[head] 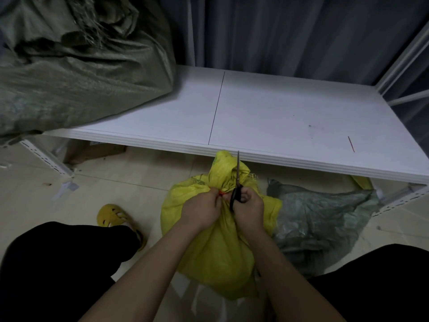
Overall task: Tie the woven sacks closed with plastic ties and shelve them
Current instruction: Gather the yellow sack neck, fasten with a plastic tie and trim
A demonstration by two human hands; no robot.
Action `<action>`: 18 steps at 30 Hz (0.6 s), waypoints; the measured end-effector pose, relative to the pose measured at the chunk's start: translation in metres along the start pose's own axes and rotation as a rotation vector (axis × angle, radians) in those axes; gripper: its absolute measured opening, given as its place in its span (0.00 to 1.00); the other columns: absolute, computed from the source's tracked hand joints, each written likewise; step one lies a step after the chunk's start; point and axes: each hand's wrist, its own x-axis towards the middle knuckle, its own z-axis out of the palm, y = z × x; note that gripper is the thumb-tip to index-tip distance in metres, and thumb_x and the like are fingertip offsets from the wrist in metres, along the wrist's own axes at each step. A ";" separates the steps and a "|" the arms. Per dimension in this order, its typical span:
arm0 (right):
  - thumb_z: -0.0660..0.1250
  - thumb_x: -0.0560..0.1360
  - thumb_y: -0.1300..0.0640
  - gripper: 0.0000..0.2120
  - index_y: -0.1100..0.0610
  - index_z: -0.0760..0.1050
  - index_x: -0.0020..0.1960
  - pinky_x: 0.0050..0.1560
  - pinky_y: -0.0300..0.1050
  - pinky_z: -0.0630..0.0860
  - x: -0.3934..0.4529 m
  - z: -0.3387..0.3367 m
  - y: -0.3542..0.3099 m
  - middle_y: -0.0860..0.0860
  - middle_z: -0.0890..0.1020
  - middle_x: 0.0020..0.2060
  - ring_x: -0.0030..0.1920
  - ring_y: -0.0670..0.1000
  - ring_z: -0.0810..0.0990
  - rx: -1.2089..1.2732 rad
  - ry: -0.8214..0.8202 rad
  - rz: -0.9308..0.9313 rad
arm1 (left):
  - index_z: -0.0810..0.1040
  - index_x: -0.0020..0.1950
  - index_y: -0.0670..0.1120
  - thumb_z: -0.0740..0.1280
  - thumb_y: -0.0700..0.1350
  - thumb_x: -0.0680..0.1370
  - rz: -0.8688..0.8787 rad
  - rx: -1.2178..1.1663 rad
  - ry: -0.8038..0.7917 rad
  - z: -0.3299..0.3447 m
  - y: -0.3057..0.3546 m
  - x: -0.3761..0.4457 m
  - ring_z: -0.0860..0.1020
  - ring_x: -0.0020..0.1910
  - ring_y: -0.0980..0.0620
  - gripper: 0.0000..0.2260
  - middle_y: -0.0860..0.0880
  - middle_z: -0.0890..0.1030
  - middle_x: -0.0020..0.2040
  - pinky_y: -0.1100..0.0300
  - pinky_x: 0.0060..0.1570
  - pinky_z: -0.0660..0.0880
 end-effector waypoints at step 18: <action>0.77 0.67 0.57 0.12 0.53 0.72 0.36 0.33 0.32 0.69 -0.016 -0.009 -0.006 0.45 0.77 0.30 0.32 0.39 0.75 -0.054 -0.042 0.006 | 0.71 0.49 0.45 0.54 0.49 0.82 0.037 -0.208 0.079 0.009 -0.018 -0.024 0.76 0.43 0.46 0.10 0.45 0.78 0.43 0.52 0.40 0.70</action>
